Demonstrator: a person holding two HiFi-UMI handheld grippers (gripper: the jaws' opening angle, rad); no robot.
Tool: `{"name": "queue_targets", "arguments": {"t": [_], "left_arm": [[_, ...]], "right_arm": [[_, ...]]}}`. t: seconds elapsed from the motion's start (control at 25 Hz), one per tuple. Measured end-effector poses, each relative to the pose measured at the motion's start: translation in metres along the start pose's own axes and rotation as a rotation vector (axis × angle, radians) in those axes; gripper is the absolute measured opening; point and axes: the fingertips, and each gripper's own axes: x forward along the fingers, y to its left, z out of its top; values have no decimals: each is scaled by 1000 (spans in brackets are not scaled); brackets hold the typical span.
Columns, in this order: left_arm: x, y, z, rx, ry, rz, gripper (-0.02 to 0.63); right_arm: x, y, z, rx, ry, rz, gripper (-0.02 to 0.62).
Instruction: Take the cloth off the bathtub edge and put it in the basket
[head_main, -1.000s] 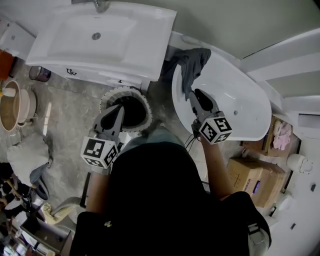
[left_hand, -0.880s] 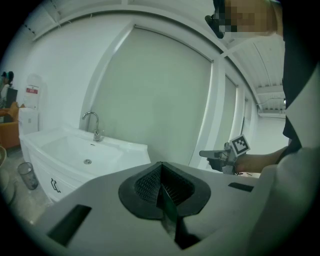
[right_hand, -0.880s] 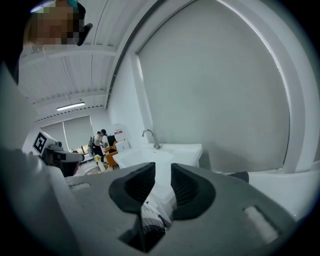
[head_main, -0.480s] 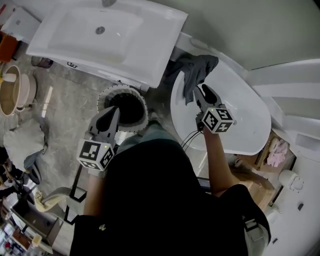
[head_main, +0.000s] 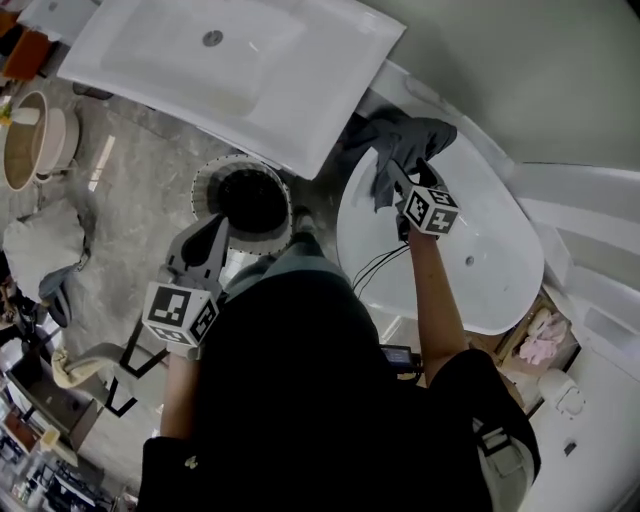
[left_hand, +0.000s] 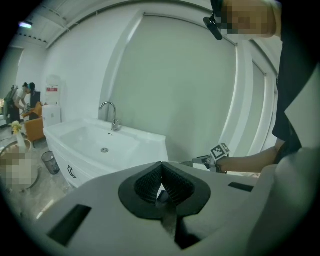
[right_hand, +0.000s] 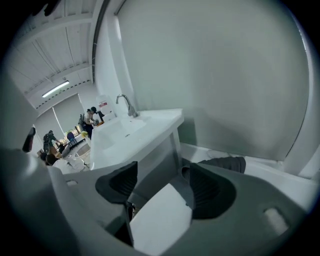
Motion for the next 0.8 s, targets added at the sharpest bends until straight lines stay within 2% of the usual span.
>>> {"name": "queue_targets", "arguments": {"t": [0.24, 0.4, 0.6, 0.8], "left_arm": [[9, 6, -11, -27, 45, 78, 14], [13, 5, -21, -48, 71, 117, 15], [15, 3, -34, -73, 101, 157, 15], [15, 3, -43, -91, 131, 190, 15]], "right_arm": [[68, -43, -24, -16, 104, -30, 401], [104, -69, -45, -15, 171, -46, 425], [134, -96, -66, 27, 222, -86, 463], [160, -112, -81, 118, 243, -107, 482]]}}
